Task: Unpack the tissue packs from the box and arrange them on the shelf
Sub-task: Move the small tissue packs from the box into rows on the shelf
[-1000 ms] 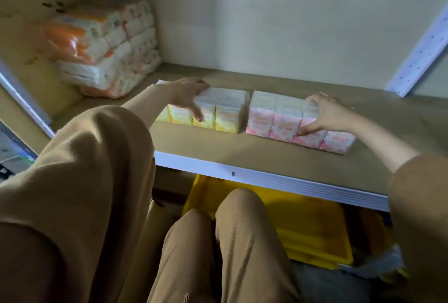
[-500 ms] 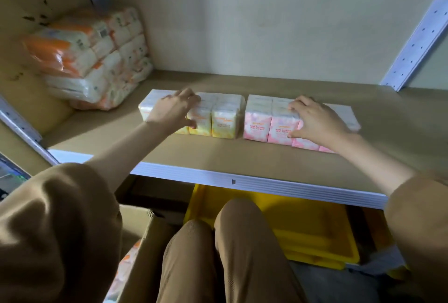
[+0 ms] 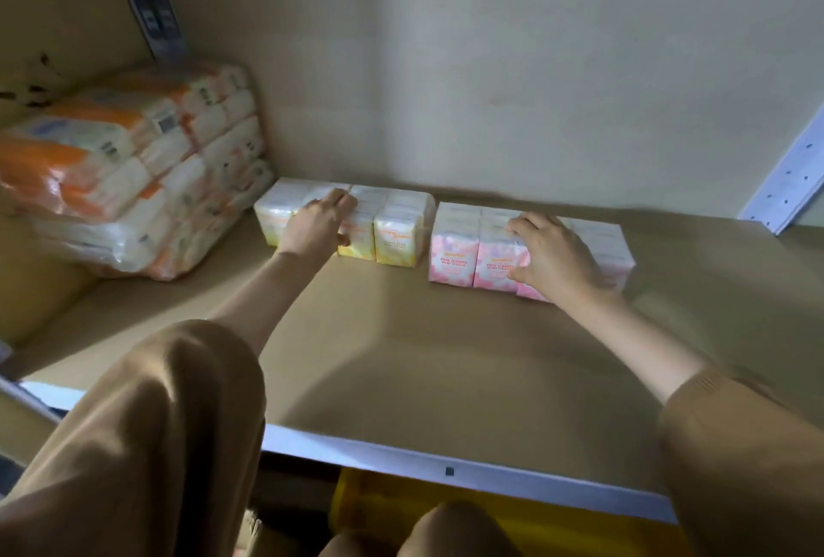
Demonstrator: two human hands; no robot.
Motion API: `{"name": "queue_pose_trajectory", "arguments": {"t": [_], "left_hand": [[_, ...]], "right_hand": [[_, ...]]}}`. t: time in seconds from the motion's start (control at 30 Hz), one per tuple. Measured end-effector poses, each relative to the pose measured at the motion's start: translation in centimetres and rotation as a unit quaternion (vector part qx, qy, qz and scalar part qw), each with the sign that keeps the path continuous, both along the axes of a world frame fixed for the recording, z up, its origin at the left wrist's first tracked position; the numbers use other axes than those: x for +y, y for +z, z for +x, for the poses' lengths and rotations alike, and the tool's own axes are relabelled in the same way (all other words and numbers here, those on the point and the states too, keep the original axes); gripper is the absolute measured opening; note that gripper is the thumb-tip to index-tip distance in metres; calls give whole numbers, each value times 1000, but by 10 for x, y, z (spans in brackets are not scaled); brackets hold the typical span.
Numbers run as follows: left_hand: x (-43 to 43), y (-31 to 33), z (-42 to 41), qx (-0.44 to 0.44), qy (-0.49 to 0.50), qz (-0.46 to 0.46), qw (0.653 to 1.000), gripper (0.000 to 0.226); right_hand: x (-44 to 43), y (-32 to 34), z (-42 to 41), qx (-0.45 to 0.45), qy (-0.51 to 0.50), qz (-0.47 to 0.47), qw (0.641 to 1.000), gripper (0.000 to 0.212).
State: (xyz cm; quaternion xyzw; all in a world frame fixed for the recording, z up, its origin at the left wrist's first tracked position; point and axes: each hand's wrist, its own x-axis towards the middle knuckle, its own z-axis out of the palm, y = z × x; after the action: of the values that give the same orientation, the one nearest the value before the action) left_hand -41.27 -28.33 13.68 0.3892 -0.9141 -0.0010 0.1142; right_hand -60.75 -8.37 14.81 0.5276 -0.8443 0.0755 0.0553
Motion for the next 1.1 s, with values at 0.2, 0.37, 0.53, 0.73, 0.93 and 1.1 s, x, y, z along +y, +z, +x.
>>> {"name": "queue_pose_trajectory", "arguments": {"t": [0.2, 0.37, 0.53, 0.73, 0.93, 1.1], "left_hand": [[-55, -4, -24, 20, 35, -6, 999, 59], [-82, -6, -37, 41, 45, -4, 998, 56], [-96, -7, -41, 47, 46, -5, 998, 55], [-96, -5, -42, 57, 41, -14, 997, 55], [-91, 0, -42, 53, 44, -1, 998, 55], [-78, 15, -33, 8, 54, 15, 998, 66]], "right_hand": [[-63, -5, -22, 9, -9, -22, 1000, 50], [-104, -7, -32, 19, -10, -34, 999, 49], [-131, -7, -35, 24, -1, -41, 999, 48], [-145, -6, -41, 23, -3, -51, 998, 52], [-146, -7, -40, 24, -9, -52, 998, 52], [-142, 4, -31, 10, -6, -22, 1000, 53]]}}
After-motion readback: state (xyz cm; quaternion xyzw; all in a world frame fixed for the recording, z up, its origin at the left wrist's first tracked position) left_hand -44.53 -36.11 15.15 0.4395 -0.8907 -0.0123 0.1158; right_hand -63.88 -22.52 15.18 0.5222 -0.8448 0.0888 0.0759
